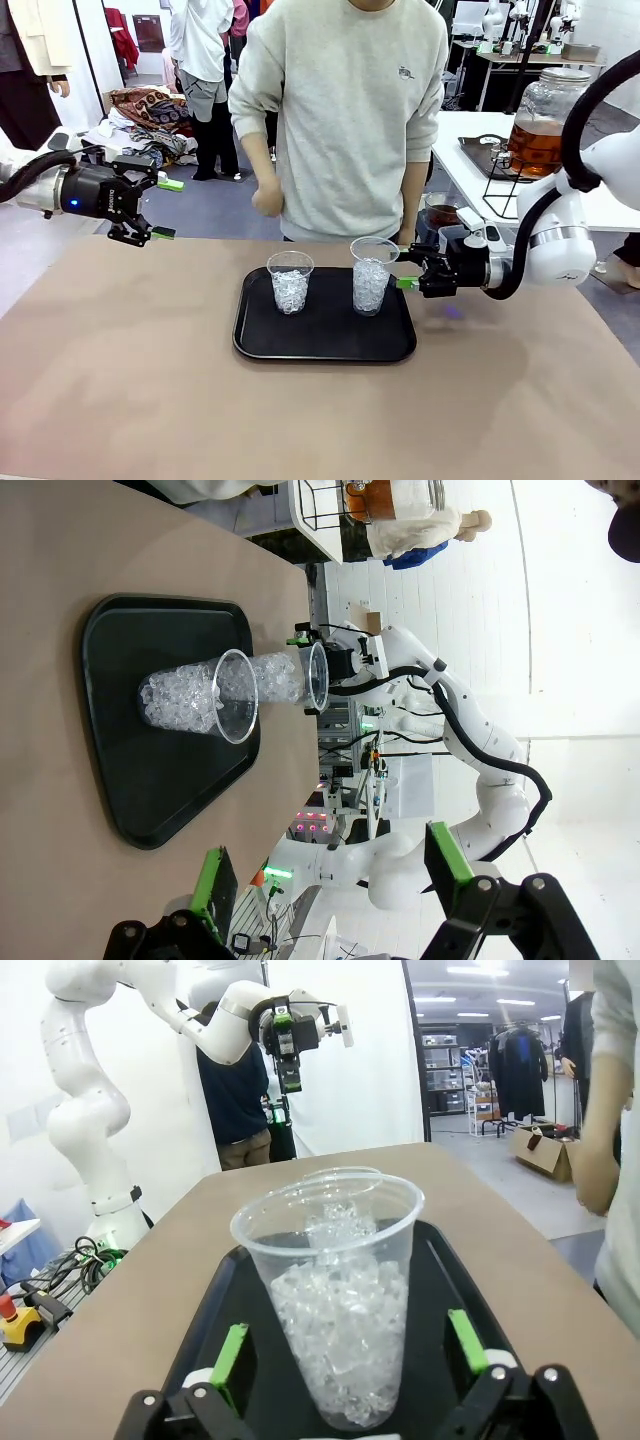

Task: Pour the drink into the iced cup.
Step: Pick up the iced cup indicated by the human and present it to them.

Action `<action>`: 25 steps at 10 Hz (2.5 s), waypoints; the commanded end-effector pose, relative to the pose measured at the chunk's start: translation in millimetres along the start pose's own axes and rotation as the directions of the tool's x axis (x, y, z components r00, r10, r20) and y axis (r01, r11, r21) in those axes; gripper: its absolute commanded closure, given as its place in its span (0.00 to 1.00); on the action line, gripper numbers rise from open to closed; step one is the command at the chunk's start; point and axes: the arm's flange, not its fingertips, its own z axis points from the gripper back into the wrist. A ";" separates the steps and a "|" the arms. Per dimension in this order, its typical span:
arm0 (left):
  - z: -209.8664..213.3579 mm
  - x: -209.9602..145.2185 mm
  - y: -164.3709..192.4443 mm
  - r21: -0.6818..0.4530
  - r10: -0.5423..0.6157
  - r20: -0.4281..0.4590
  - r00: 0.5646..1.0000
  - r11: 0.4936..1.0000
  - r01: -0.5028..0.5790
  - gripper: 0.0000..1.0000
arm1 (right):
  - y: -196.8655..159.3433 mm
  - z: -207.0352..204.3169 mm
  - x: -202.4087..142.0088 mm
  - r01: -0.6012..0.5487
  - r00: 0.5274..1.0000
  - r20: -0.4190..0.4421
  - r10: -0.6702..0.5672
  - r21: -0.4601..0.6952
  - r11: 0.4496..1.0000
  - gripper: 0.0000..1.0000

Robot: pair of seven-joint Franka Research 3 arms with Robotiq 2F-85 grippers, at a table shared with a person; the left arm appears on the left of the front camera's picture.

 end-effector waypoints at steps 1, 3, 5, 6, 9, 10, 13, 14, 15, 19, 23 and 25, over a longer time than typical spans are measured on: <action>-0.8 -0.1 -0.8 -0.012 0.004 0.010 1.000 1.000 -0.004 0.00 | -0.7 -11.8 -3.9 -0.026 1.000 0.010 0.026 -0.012 1.000 0.00; -0.8 -0.1 -0.8 -0.012 0.004 0.010 1.000 1.000 -0.004 0.00 | 1.7 -14.9 -6.0 -0.017 1.000 0.001 0.017 0.000 1.000 0.00; -0.8 -0.1 -0.8 -0.012 0.004 0.010 1.000 1.000 -0.004 0.00 | 3.6 -15.2 -5.7 -0.009 1.000 -0.003 0.009 0.005 1.000 0.00; -0.8 -0.1 -0.8 -0.012 0.004 0.010 1.000 1.000 -0.004 0.00 | 4.2 -15.7 -6.0 -0.012 1.000 -0.006 0.012 0.005 1.000 0.00; -0.8 -0.1 -0.8 -0.012 0.004 0.010 1.000 1.000 -0.004 0.00 | 4.5 -18.3 -6.8 -0.009 1.000 -0.010 0.009 0.007 1.000 0.00; -0.8 -0.1 -0.8 -0.012 0.004 0.010 1.000 1.000 -0.004 0.00 | 4.9 -19.5 -7.1 -0.008 1.000 -0.011 0.008 0.009 1.000 0.00; -0.8 -0.1 -0.8 -0.012 0.004 0.010 1.000 1.000 -0.004 0.00 | 6.3 -26.2 -9.0 -0.009 1.000 -0.019 0.009 0.011 1.000 0.00; -0.8 -0.1 -0.8 -0.012 0.004 0.010 1.000 1.000 -0.004 0.00 | 6.6 -29.3 -10.3 -0.007 1.000 -0.021 0.007 0.014 1.000 0.00; -0.8 -0.1 -0.8 -0.012 0.004 0.010 1.000 1.000 -0.004 0.00 | 6.9 -32.2 -10.9 -0.005 1.000 -0.022 0.005 0.014 1.000 0.00; -0.8 -0.1 -0.8 -0.012 0.004 0.010 1.000 1.000 -0.004 0.00 | 8.5 -43.3 -11.1 -0.006 1.000 -0.030 0.007 0.007 1.000 0.00; -0.8 -0.1 -0.8 -0.012 0.004 0.010 1.000 1.000 -0.004 0.00 | 5.6 -52.5 -11.2 0.001 1.000 -0.021 -0.002 -0.024 1.000 0.00; -0.8 -0.1 -0.8 -0.012 0.004 0.010 1.000 1.000 -0.004 0.00 | 3.5 -57.0 -10.8 0.015 1.000 -0.016 -0.015 -0.041 0.999 0.00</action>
